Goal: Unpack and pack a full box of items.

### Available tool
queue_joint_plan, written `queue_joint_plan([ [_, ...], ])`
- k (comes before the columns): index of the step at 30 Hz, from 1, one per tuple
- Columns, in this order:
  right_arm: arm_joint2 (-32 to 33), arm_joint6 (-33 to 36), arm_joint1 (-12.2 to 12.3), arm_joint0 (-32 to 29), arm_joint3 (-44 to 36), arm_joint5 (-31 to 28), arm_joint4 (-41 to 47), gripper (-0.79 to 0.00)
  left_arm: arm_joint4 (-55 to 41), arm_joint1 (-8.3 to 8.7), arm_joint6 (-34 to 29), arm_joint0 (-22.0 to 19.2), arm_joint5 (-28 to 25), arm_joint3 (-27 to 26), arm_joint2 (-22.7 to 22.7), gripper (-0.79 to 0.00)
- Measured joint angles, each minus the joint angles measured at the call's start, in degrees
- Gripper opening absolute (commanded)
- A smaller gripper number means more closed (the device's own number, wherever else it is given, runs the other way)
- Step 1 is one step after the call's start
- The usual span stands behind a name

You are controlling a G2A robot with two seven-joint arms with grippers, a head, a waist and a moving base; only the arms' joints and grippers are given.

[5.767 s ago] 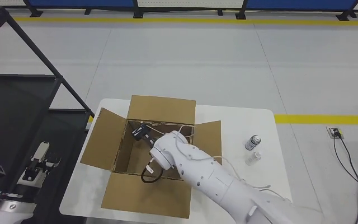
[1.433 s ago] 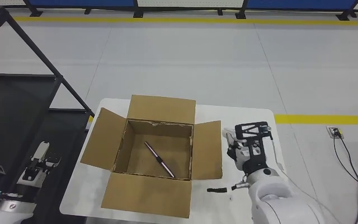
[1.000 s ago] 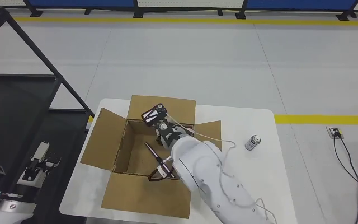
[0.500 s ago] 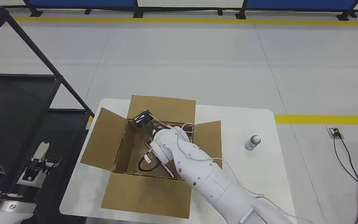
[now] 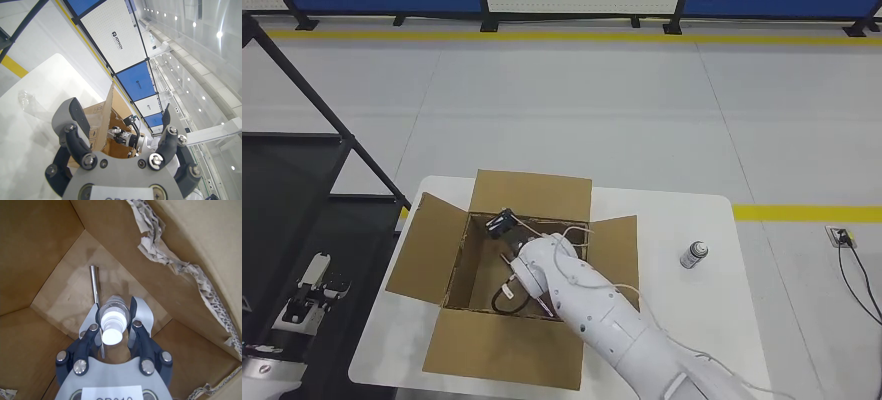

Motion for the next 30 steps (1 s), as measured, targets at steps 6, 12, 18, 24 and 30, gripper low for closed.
queue_joint_plan([
  [6, 0.59, 2.03, 0.26, -0.82, -2.31, 0.14, -1.99, -0.111, 0.0, 0.0, 0.0, 0.0, 0.0, 0.0, 0.0, 0.0],
  [12, 2.82, 4.82, 2.04, -3.92, -13.19, 1.51, -6.91, -0.102, 0.0, 0.0, 0.0, 0.0, 0.0, 0.0, 0.0, 0.0],
  [18, 8.67, 11.87, 6.02, -12.56, -32.54, 0.3, -16.62, -0.095, 0.0, 0.0, 0.0, 0.0, 0.0, 0.0, 0.0, 0.0],
  [24, 17.24, 16.28, 9.27, -22.9, -51.07, -0.61, -26.36, -0.105, 0.0, 0.0, 0.0, 0.0, 0.0, 0.0, 0.0, 0.0],
  [30, 28.11, 18.55, 11.57, -34.01, -70.54, -0.16, -35.15, -0.105, 0.0, 0.0, 0.0, 0.0, 0.0, 0.0, 0.0, 0.0],
])
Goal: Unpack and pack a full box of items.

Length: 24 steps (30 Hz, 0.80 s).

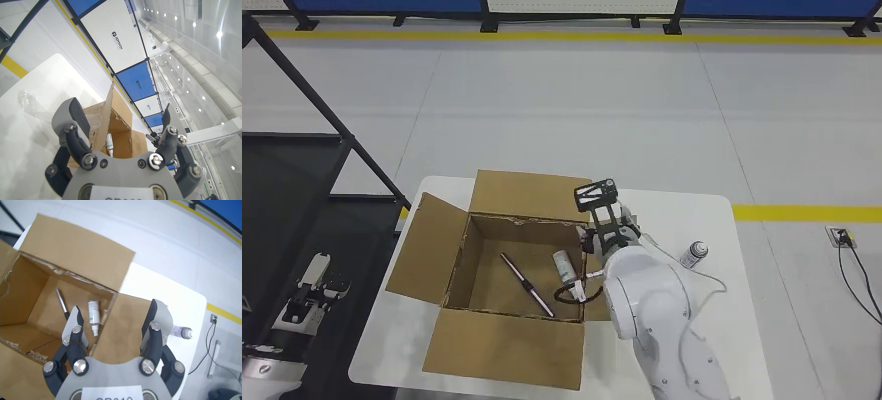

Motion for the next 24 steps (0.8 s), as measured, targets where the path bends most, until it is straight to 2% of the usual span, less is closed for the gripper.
queue_joint_plan([
  [2, 3.54, 1.05, 0.47, -2.98, -4.97, 0.19, -2.47, -0.105, 0.0, 0.0, 0.0, 0.0, 0.0, 0.0, 0.0, 0.0],
  [5, 8.13, 3.07, 0.87, -5.29, -7.89, 0.89, -5.26, -0.105, 0.0, 0.0, 0.0, 0.0, 0.0, 0.0, 0.0, 0.0],
  [10, 14.93, 5.99, 1.26, -5.05, -4.46, 2.27, -8.32, -0.114, 0.0, 0.0, 0.0, 0.0, 0.0, 0.0, 0.0, 0.0],
  [16, 21.11, 7.03, 1.63, -0.18, 8.61, 2.41, -8.06, -0.135, 0.0, 0.0, 0.0, 0.0, 0.0, 0.0, 0.0, 0.0],
  [24, 26.54, 1.77, 2.29, 8.45, 28.45, 0.71, -1.7, -0.169, 0.0, 0.0, 0.0, 0.0, 0.0, 0.0, 0.0, 0.0],
])
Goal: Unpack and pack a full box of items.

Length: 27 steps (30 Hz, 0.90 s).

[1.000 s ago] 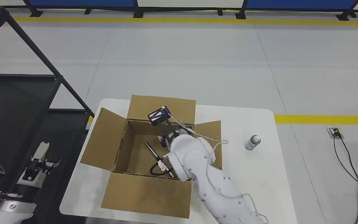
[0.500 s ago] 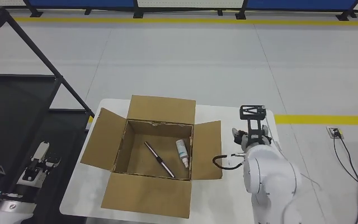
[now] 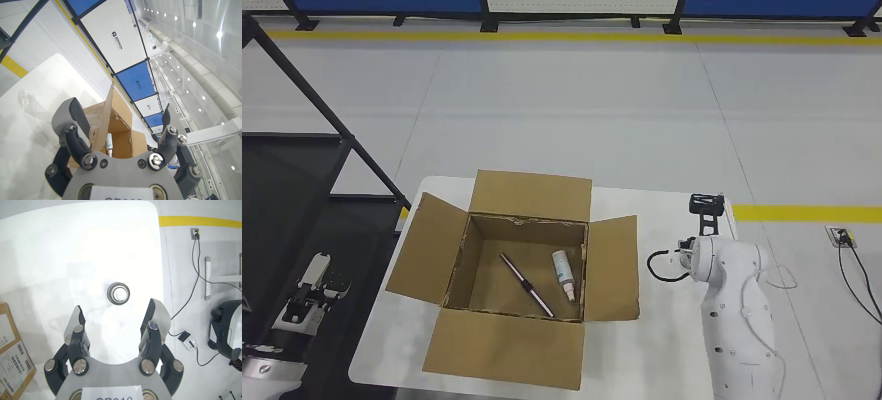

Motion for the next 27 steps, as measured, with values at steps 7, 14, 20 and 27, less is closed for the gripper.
queue_joint_plan([
  [7, 2.9, -4.24, 0.79, 4.15, 10.07, -0.8, 2.74, -0.249, 0.0, 0.0, 0.0, 0.0, 0.0, 0.0, 0.0, 0.0],
  [14, 5.17, -7.38, 1.54, 5.06, 13.65, -0.93, 5.28, -0.354, 0.0, 0.0, 0.0, 0.0, 0.0, 0.0, 0.0, 0.0],
  [20, 5.54, -8.73, 2.04, 5.82, 16.49, -1.37, 6.39, -0.785, 0.0, 0.0, 0.0, 0.0, 0.0, 0.0, 0.0, 0.0],
  [27, 1.75, -9.09, 1.7, 2.15, 4.42, -0.86, 6.6, -0.785, 0.0, 0.0, 0.0, 0.0, 0.0, 0.0, 0.0, 0.0],
])
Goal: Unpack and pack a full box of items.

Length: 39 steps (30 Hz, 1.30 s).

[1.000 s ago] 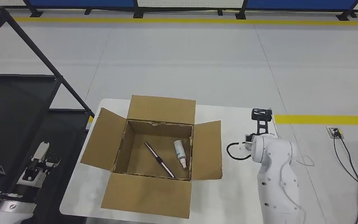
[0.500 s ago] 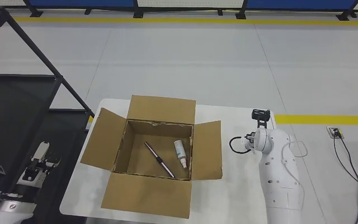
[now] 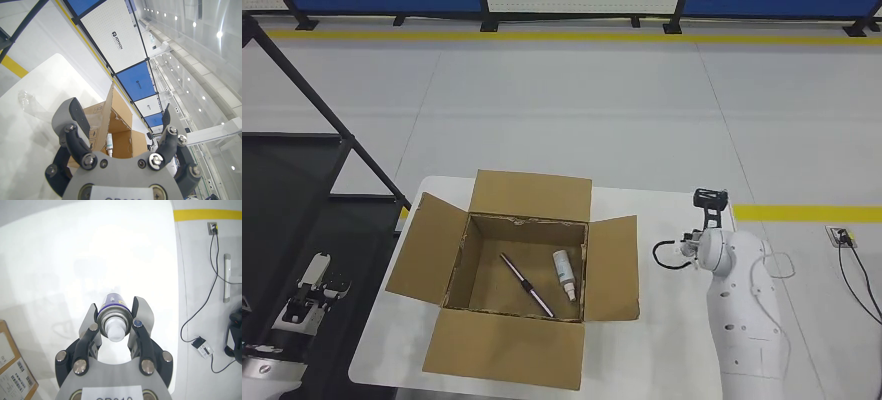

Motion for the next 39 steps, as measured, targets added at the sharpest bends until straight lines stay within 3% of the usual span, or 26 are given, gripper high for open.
queue_joint_plan([
  [8, -16.13, 5.11, -1.21, -12.89, -39.24, -2.04, -4.07, -0.785, 0.0, 0.0, 0.0, 0.0, 0.0, 0.0, 0.0, 0.0],
  [11, -23.35, 5.22, -1.52, -13.44, -45.69, -5.03, -4.84, -0.785, 0.0, 0.0, 0.0, 0.0, 0.0, 0.0, 0.0, 0.0],
  [13, -27.62, 5.49, -1.81, -12.12, -45.37, -6.93, -4.77, -0.785, 0.0, 0.0, 0.0, 0.0, 0.0, 0.0, 0.0, 0.0],
  [19, -39.47, 7.61, -3.85, -2.14, -32.71, -12.62, 3.37, -0.785, 0.0, 0.0, 0.0, 0.0, 0.0, 0.0, 0.0, 0.0],
  [23, -46.03, 10.93, -5.97, 6.68, -18.23, -15.89, 9.99, -0.785, 0.0, 0.0, 0.0, 0.0, 0.0, 0.0, 0.0, 0.0],
  [26, -49.99, 11.25, -7.82, 11.87, -6.96, -15.09, 13.6, -0.785, 0.0, 0.0, 0.0, 0.0, 0.0, 0.0, 0.0, 0.0],
  [32, -53.29, 7.44, -10.78, 18.46, 12.57, -14.45, 18.97, -0.785, 0.0, 0.0, 0.0, 0.0, 0.0, 0.0, 0.0, 0.0],
  [39, -54.86, 2.24, -13.03, 21.83, 26.99, -14.46, 21.84, -0.785, 0.0, 0.0, 0.0, 0.0, 0.0, 0.0, 0.0, 0.0],
])
